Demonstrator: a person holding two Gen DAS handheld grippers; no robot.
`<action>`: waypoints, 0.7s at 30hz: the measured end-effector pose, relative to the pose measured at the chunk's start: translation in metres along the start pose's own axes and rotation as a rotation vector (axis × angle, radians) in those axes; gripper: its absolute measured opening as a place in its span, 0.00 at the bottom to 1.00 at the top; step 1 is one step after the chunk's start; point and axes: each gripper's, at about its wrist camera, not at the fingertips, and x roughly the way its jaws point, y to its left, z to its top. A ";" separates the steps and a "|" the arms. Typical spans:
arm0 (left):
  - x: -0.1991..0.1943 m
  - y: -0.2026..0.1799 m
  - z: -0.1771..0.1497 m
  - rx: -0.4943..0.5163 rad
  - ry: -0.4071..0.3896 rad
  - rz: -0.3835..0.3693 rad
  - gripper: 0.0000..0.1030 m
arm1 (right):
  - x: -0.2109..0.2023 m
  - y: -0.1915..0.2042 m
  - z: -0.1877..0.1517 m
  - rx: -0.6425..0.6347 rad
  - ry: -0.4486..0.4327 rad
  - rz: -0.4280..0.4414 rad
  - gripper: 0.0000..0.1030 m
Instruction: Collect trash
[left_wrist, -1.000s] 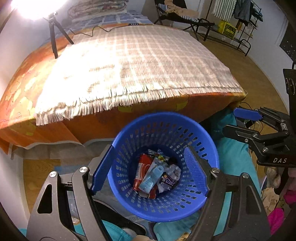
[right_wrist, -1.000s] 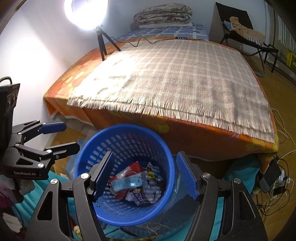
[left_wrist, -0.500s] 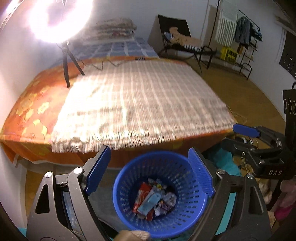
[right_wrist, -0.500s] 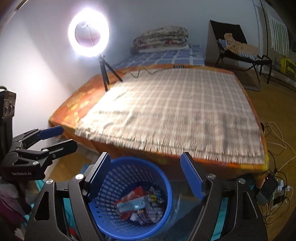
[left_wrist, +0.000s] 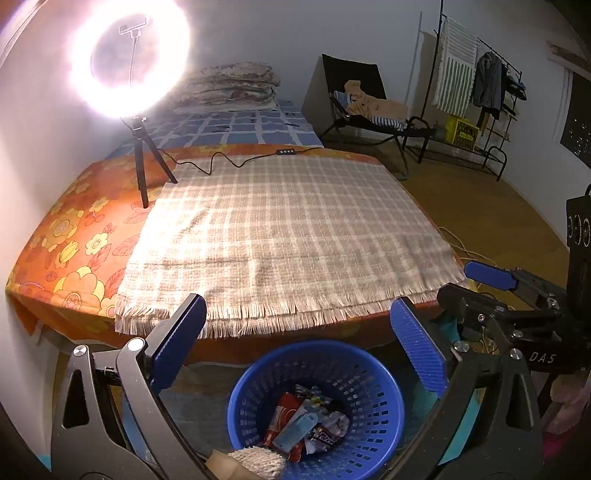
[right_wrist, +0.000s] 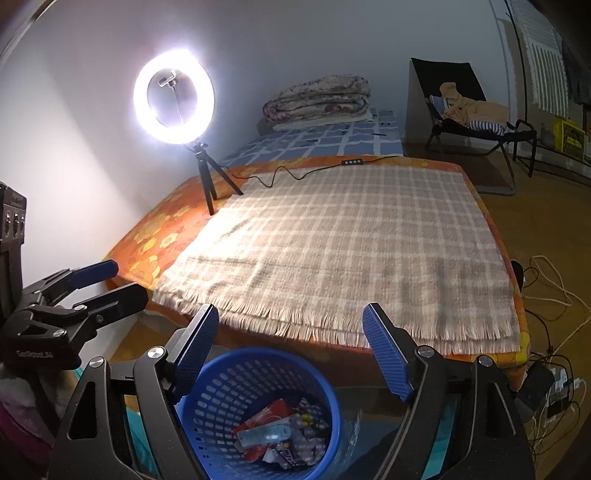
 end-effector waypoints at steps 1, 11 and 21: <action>0.000 0.000 0.001 -0.003 0.000 0.001 0.99 | -0.001 0.000 0.000 0.002 -0.002 0.000 0.78; -0.006 0.004 0.003 -0.024 -0.010 0.016 0.99 | 0.000 0.000 0.001 0.001 0.002 0.009 0.78; -0.012 0.006 0.004 -0.038 -0.024 0.022 0.99 | 0.000 0.003 0.001 0.004 0.005 0.012 0.78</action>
